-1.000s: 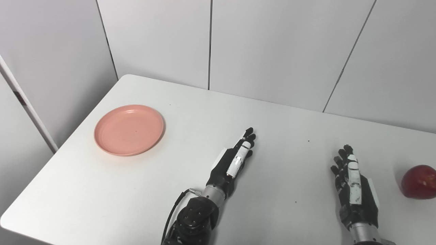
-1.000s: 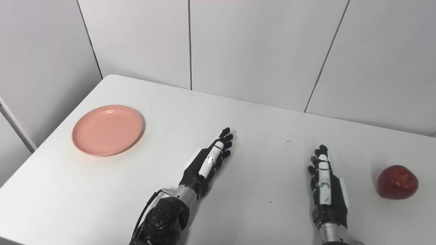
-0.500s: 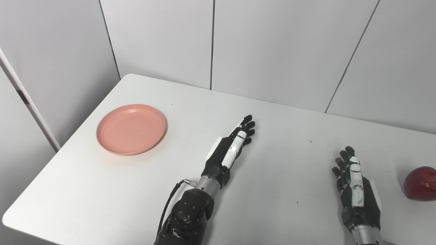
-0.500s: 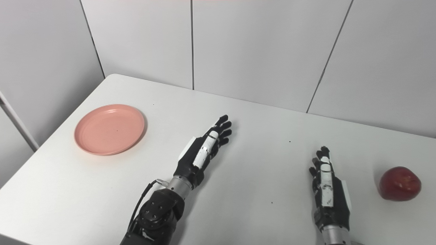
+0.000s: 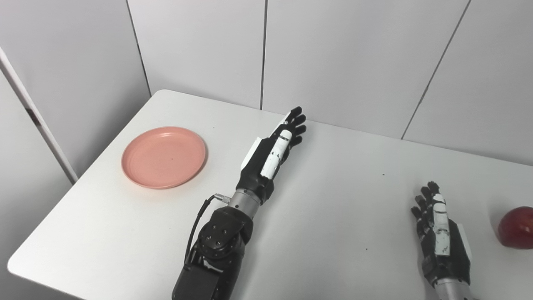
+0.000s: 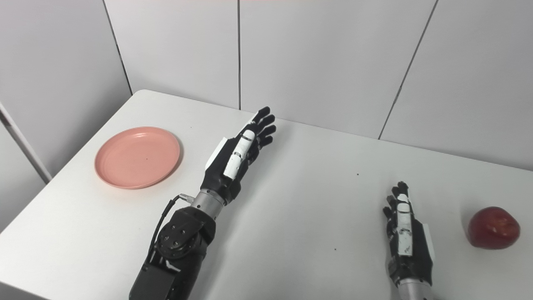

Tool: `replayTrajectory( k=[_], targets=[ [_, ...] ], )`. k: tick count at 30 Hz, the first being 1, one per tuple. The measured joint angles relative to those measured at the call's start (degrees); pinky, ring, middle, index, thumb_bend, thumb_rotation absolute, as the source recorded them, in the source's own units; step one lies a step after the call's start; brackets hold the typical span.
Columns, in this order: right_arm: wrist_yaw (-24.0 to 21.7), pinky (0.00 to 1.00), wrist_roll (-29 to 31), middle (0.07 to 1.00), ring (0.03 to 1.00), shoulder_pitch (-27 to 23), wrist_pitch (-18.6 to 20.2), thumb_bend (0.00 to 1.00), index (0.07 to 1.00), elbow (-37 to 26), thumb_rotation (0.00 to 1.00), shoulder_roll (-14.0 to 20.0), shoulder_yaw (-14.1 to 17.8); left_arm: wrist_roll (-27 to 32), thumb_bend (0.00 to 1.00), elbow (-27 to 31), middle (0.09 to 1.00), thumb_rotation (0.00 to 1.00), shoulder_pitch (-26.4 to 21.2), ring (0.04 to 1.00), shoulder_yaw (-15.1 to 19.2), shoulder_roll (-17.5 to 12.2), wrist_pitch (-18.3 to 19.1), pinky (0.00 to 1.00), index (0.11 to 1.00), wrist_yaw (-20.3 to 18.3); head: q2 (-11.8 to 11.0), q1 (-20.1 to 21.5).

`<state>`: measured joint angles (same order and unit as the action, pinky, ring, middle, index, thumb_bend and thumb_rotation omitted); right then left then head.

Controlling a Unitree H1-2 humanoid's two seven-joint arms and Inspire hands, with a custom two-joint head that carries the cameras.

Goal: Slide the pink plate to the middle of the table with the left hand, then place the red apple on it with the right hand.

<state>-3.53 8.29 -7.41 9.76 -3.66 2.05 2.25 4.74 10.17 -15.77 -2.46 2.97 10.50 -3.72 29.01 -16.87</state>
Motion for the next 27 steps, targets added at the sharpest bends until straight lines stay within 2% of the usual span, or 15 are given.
replayTrajectory(
  k=[5,17,23,27],
  targets=[
    [-0.5,1.0,0.4,1.0,1.0,0.0,-0.8,0.22,1.0,0.5,1.0,0.1,0.2,0.6,0.4,0.8,0.94,1.0,-1.9,0.931,2.9,-1.1,0.0,0.93,0.915,0.8,-0.3,-0.7],
    [-0.7,1.0,1.3,1.0,1.0,0.0,-1.0,0.22,1.0,0.8,1.0,0.4,0.5,1.2,0.42,1.2,0.931,1.0,-6.1,0.924,9.0,-6.9,1.4,0.93,0.912,2.4,-0.7,-1.3],
    [-0.8,1.0,1.6,1.0,1.0,0.0,-1.1,0.22,1.0,0.9,1.0,0.6,0.5,3.7,0.41,0.0,0.928,1.0,-8.1,0.923,13.7,-8.7,1.4,0.93,0.904,3.5,-0.8,-1.7],
    [-0.8,1.0,1.6,1.0,1.0,0.0,-1.1,0.22,1.0,0.9,1.0,0.6,0.5,4.8,0.41,-1.2,0.927,1.0,-8.7,0.927,15.0,-10.7,1.4,0.92,0.906,3.6,-0.8,-1.8]
  ],
)
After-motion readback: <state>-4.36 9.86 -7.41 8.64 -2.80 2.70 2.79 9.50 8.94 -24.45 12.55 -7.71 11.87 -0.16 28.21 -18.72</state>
